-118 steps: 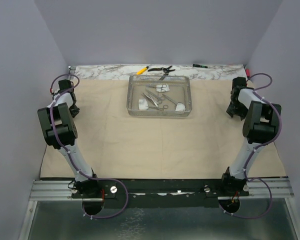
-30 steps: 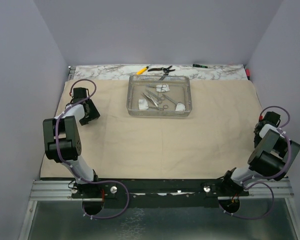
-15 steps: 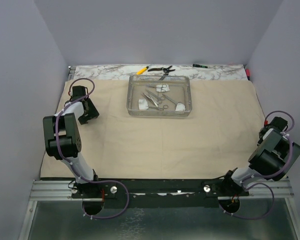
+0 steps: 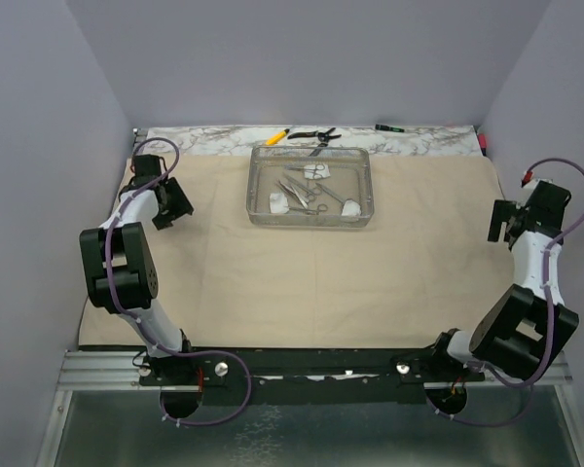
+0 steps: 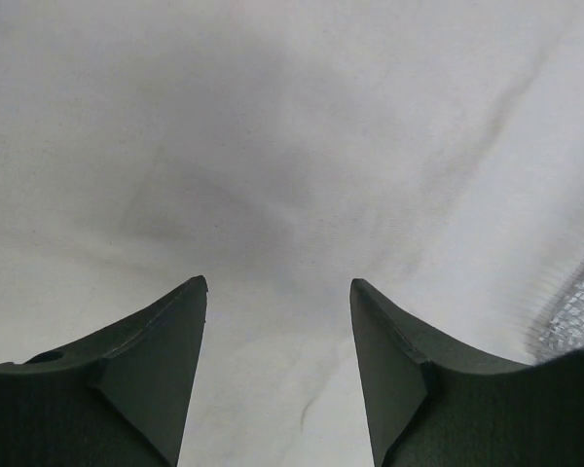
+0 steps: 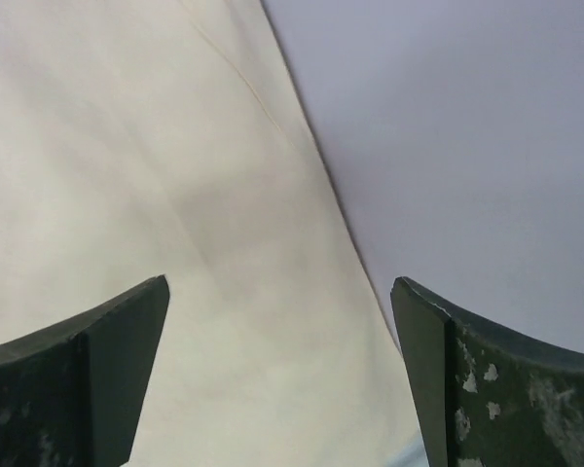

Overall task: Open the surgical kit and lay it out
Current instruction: Smooth out the surgical kit at the center of the board, then pick up the container from the surgical kit.

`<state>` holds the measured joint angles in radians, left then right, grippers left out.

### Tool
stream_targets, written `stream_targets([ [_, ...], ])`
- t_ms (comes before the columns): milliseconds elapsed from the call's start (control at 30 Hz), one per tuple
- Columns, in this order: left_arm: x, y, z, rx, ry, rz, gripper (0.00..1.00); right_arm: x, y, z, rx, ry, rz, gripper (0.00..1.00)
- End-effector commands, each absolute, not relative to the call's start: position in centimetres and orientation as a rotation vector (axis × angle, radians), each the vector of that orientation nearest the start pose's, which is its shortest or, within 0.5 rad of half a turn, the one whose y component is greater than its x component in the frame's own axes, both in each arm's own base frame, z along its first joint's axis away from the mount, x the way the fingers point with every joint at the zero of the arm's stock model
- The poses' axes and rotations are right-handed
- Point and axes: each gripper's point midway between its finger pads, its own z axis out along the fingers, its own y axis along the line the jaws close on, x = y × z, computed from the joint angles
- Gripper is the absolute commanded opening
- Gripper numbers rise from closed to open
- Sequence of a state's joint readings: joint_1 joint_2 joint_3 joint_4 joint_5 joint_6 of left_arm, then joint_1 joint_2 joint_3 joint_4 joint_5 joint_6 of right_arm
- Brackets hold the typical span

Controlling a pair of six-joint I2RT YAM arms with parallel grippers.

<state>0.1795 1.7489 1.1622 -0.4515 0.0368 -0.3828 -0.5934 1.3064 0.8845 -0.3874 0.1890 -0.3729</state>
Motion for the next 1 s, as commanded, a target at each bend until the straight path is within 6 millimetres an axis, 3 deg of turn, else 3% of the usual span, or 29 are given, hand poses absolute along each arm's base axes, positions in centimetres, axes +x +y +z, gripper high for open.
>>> stream_targets([
  [0,41.6,3.5,10.4,-0.631,2.405,-0.272,0.63,30.4,-19.0,15.8,0.455,2.28,-0.361,1.0],
  [133,41.8,2.3,11.7,-0.582,2.382,-0.333,0.63,33.3,-17.4,18.9,0.678,2.149,-0.146,1.0],
  [267,41.7,0.0,12.8,-0.511,2.364,-0.446,0.63,35.7,-14.7,18.7,0.72,2.183,0.02,1.0],
  [367,41.7,-1.6,13.6,-0.47,2.346,-0.5,0.63,37.5,-11.1,17.6,0.65,2.231,0.101,1.0],
  [467,42.3,-3.0,14.8,-0.44,2.311,-0.539,0.63,39.2,-5.8,17.0,0.535,2.261,0.358,1.0],
  [533,42.9,-4.0,15.7,-0.409,2.292,-0.559,0.63,39.8,-2.4,16.7,0.454,2.287,0.423,0.96],
  [667,43.8,-7.1,16.8,-0.34,2.27,-0.609,0.63,40.7,2.5,15.1,0.398,2.393,0.399,0.85],
  [733,44.1,-8.5,16.3,-0.321,2.278,-0.542,0.63,40.9,3.8,13.7,0.437,2.449,0.296,0.81],
  [833,44.3,-8.7,14.9,-0.388,2.281,-0.416,0.63,41.3,5.3,11.8,0.452,2.471,0.127,0.8],
  [967,44.4,-9.9,14.0,-0.375,2.285,-0.388,0.63,42.3,8.0,10.3,0.395,2.497,0.101,0.75],
])
